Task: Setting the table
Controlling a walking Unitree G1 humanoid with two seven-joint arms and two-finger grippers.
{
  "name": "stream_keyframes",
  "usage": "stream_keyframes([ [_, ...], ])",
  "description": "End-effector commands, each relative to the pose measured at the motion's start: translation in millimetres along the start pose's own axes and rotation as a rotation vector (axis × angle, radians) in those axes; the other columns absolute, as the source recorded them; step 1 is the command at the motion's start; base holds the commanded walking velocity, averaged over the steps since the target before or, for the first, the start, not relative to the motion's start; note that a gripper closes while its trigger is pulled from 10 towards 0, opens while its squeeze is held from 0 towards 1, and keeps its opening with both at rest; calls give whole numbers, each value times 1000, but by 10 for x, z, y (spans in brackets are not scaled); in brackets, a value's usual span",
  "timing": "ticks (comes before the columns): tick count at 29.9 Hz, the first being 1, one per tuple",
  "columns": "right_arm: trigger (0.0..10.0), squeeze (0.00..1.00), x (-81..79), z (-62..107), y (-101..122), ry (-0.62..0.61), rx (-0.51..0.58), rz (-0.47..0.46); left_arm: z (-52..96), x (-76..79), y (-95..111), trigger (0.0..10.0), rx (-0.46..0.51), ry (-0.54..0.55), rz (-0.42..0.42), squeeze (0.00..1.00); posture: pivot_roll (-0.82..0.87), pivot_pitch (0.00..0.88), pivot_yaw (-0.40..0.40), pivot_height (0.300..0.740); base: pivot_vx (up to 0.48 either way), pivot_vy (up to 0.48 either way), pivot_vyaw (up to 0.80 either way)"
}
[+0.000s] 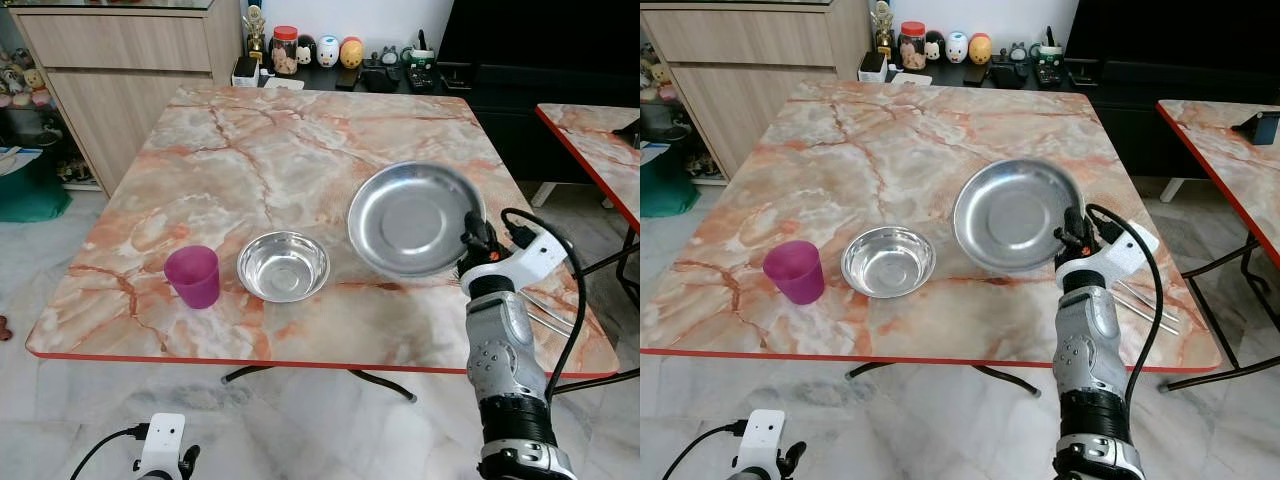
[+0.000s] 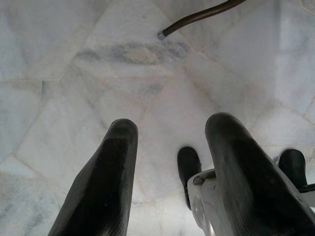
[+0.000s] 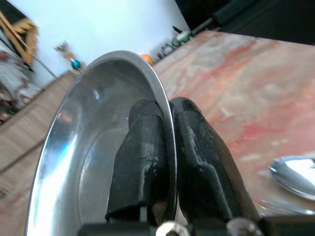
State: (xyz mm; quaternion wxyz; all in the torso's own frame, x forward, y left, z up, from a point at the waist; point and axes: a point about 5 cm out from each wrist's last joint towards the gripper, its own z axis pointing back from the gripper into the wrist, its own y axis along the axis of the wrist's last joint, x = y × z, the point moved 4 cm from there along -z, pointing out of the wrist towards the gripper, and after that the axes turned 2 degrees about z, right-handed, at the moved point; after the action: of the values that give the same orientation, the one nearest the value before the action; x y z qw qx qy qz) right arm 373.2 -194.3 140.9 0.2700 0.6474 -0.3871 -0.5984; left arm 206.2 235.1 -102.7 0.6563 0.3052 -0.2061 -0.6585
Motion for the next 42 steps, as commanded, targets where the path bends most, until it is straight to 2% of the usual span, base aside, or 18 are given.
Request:
stream_keyframes([
  [1,10000,0,-68,3,161,36,79,-14,27,6,-104,10000,-26,2,6,0,8,0,-48,740,0,0,0],
  [5,10000,0,-81,9,197,44,98,-19,42,-14,-144,10000,-32,7,20,0,4,0,-48,740,0,0,0],
  [19,10000,0,-122,-77,274,78,112,21,81,27,-274,10000,-62,-2,42,0,3,0,-67,740,0,-364,0],
  [24,10000,0,-158,-67,265,89,113,20,77,34,-268,10000,-63,-3,42,0,-1,0,-66,740,0,-369,0],
  [42,10000,0,-117,-46,263,77,122,25,37,81,-175,10000,-54,-23,17,0,-25,0,-41,740,0,-369,0],
])
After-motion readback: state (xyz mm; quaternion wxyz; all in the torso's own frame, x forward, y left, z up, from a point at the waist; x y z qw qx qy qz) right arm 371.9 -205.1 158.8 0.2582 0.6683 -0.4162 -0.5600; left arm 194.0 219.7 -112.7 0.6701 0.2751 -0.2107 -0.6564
